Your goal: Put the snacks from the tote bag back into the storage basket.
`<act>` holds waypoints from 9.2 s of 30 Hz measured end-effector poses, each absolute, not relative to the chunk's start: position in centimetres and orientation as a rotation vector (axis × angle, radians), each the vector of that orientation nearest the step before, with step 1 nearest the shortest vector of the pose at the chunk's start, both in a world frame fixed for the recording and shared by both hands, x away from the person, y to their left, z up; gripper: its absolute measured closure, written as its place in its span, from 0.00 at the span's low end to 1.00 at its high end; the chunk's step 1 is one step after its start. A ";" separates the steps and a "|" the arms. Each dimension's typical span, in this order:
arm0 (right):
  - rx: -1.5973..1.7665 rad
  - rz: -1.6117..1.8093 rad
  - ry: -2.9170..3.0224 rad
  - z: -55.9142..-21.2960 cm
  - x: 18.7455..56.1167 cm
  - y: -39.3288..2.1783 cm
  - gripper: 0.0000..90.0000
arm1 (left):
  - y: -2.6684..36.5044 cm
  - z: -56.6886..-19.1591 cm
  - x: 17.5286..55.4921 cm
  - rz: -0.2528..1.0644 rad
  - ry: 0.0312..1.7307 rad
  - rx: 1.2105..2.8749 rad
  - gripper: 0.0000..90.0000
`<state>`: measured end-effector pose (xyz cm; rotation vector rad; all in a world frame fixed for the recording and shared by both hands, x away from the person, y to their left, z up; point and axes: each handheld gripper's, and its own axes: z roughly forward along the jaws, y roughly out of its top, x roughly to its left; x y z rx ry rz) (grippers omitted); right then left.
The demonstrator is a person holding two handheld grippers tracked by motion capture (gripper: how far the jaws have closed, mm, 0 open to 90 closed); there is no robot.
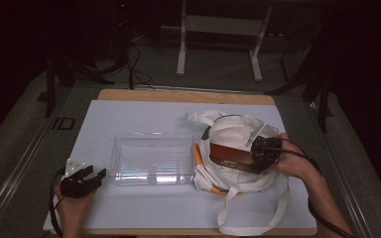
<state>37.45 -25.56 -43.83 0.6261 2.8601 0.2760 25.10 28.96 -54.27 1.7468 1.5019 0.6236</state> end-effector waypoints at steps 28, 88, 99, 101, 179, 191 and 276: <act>0.662 0.105 3.013 -46.0 39.1 -24.5 0.46 | 28.9 -54.3 25.3 0.600 1.504 1.766 0.50; 0.560 0.120 3.016 -43.3 38.8 -24.8 0.48 | 28.9 -54.3 25.4 0.591 1.507 1.769 0.49; 0.550 0.142 2.993 -41.3 38.6 -25.5 0.48 | 28.9 -54.3 25.4 0.592 1.507 1.769 0.49; 0.542 0.144 2.992 -41.0 38.5 -25.5 0.48 | 28.9 -54.3 25.4 0.591 1.507 1.769 0.49; 0.157 0.218 3.035 -37.2 38.1 -13.4 0.48 | 29.0 -54.3 25.4 0.580 1.503 1.765 0.49; 0.097 0.229 3.045 -37.5 37.7 -11.7 0.48 | 29.0 -54.3 25.4 0.580 1.504 1.765 0.49; -0.216 0.070 3.124 -42.4 35.4 -0.3 0.39 | 29.1 -54.4 25.5 0.565 1.511 1.769 0.48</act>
